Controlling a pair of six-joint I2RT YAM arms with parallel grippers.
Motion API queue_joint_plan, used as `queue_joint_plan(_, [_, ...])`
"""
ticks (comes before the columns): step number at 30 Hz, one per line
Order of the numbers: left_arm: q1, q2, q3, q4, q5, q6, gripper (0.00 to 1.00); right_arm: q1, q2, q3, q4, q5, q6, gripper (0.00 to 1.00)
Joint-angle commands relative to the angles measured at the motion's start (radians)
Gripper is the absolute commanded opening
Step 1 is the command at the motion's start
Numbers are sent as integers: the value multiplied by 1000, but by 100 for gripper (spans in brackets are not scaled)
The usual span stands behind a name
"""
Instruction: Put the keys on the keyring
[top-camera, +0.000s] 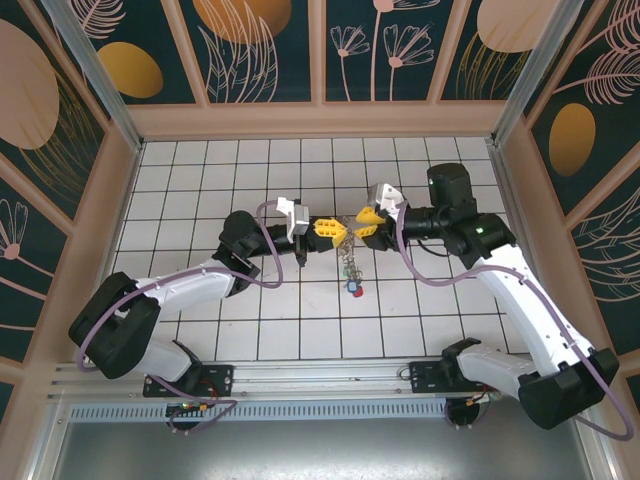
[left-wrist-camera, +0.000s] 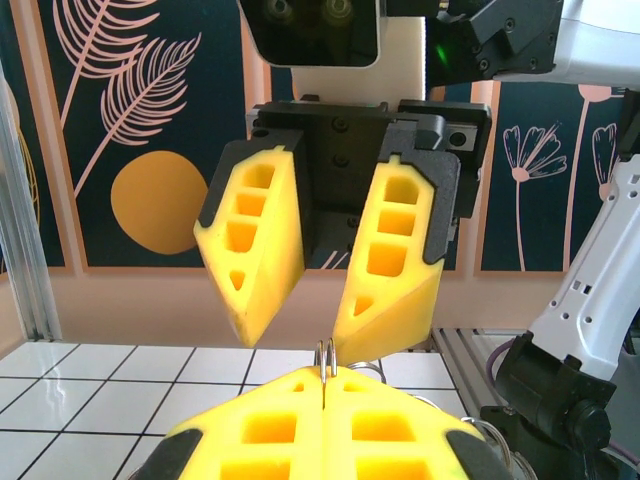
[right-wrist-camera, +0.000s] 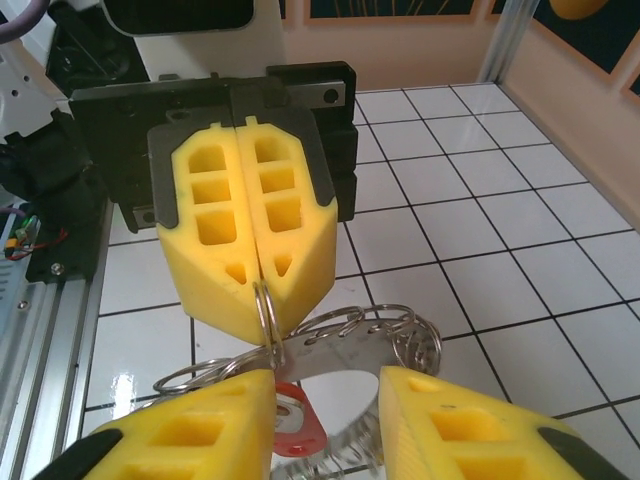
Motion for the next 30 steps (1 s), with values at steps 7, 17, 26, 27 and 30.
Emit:
queue_joint_plan(7, [-6, 5, 30, 130, -7, -41, 0, 86, 50, -28, 75, -4, 37, 32])
queue_joint_plan(17, [-6, 58, 24, 278, -4, -158, 0, 113, -9, -87, 183, 130, 38, 18])
queue_joint_plan(26, [-8, 66, 18, 296, 5, -177, 0, 42, -90, -85, 132, 92, 25, 24])
queue_joint_plan(27, [-6, 66, 19, 293, 9, -175, 0, 40, -89, -79, 121, 82, 22, 24])
queue_joint_plan(30, [-8, 66, 19, 290, 17, -174, 0, 37, -75, -64, 108, 41, 20, 24])
